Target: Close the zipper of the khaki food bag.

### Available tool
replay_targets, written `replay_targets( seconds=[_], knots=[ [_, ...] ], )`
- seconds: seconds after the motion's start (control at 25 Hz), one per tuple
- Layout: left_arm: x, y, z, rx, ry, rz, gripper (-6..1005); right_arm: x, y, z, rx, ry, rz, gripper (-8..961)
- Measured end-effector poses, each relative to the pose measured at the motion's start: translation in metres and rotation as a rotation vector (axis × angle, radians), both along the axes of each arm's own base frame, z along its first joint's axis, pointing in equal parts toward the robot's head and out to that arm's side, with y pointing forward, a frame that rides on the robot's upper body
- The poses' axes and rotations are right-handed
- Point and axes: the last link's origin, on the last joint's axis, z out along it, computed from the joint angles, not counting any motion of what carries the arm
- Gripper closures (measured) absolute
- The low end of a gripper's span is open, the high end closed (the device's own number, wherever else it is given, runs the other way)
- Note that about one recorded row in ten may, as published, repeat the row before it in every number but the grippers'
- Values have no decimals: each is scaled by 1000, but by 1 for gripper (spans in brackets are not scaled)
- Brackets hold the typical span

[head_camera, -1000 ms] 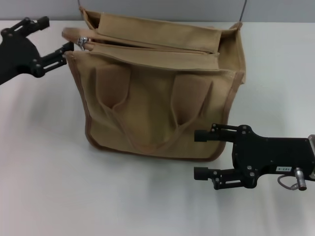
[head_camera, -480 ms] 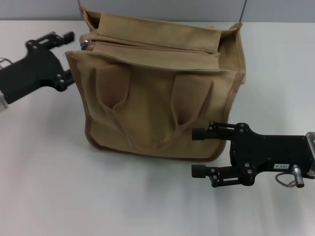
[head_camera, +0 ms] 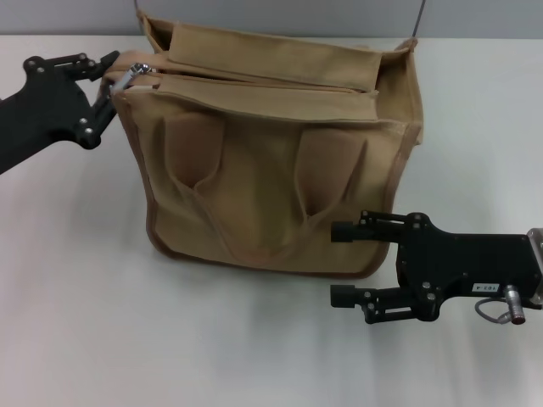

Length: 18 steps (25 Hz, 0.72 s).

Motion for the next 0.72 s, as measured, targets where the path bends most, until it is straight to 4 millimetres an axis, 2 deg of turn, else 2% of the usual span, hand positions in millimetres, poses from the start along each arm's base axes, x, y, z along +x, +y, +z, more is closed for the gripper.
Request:
replay_targets(
  seconds=[0.16, 0.36, 0.48, 0.72],
  knots=[
    [-3, -8, 4, 6, -33, -1, 828, -4, 3, 4, 29, 40, -4, 129],
    [-3, -14, 4, 8, -90, 10, 959, -16, 4, 13, 68, 169, 4, 129],
    [2, -14, 2, 1, -156, 29, 968, -28, 7, 20, 90, 286, -13, 129],
    [13, -14, 2, -1, -213, -12, 976, -47, 25, 26, 54, 374, -70, 130]
  ],
)
